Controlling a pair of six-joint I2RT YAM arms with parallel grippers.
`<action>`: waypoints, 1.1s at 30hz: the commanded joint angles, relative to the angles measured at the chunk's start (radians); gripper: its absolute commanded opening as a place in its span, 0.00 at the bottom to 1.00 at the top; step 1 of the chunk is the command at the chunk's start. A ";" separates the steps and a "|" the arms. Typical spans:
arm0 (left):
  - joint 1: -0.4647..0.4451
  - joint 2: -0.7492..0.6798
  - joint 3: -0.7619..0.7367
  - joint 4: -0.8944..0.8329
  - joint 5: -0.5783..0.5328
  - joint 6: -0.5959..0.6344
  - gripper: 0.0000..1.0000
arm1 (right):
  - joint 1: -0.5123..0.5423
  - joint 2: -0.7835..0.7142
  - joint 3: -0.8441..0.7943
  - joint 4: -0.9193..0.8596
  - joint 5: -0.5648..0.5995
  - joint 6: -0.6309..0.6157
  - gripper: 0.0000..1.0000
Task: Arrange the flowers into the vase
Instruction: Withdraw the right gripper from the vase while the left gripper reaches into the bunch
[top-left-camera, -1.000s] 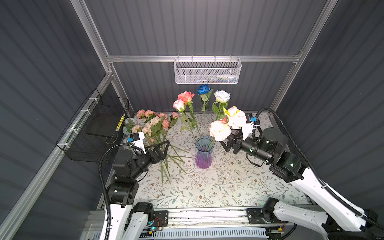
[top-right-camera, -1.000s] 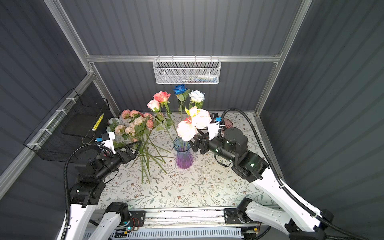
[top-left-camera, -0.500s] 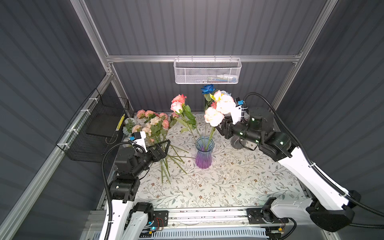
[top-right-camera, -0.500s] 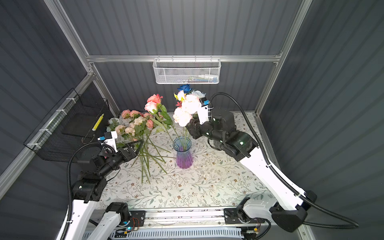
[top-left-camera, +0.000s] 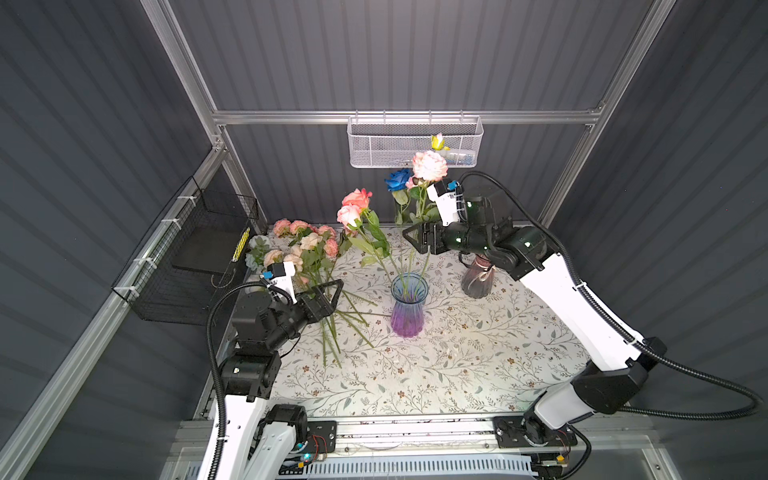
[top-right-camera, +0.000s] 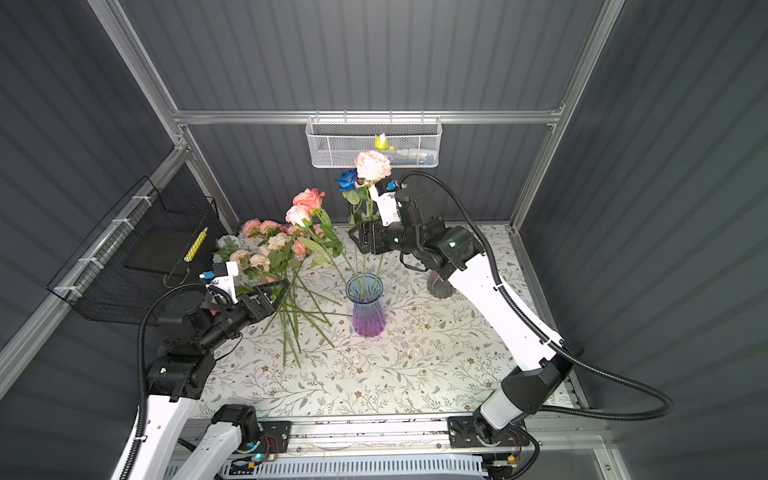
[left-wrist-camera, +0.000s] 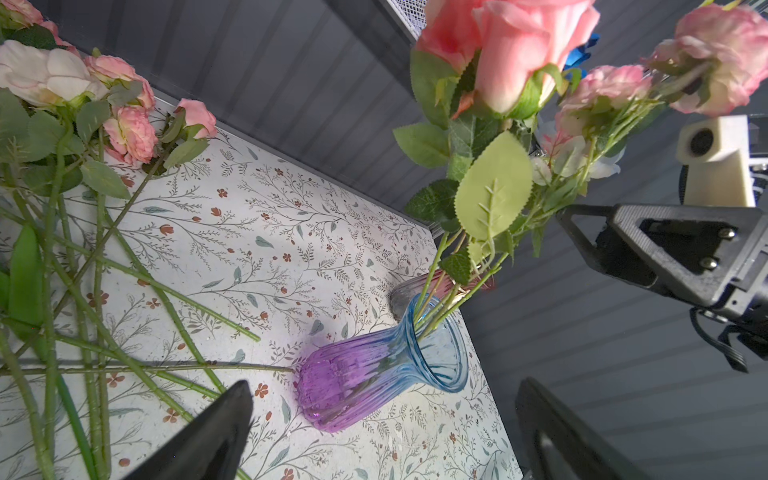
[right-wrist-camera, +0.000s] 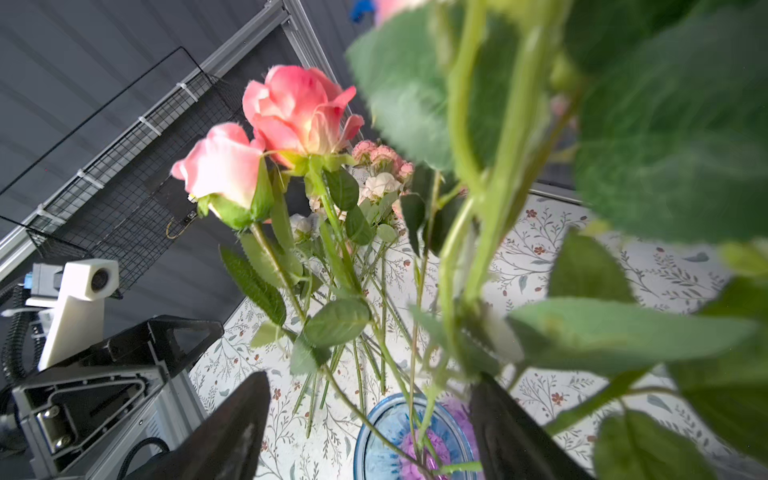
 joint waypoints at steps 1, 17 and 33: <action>-0.005 0.005 0.002 0.023 0.024 0.002 1.00 | -0.001 -0.103 -0.082 0.041 -0.057 0.026 0.81; -0.005 0.044 -0.017 0.017 -0.042 0.008 1.00 | 0.001 -0.600 -0.661 0.363 -0.189 0.083 0.87; 0.006 0.360 -0.101 0.115 -0.345 0.037 0.67 | 0.001 -0.743 -0.940 0.431 -0.137 0.090 0.87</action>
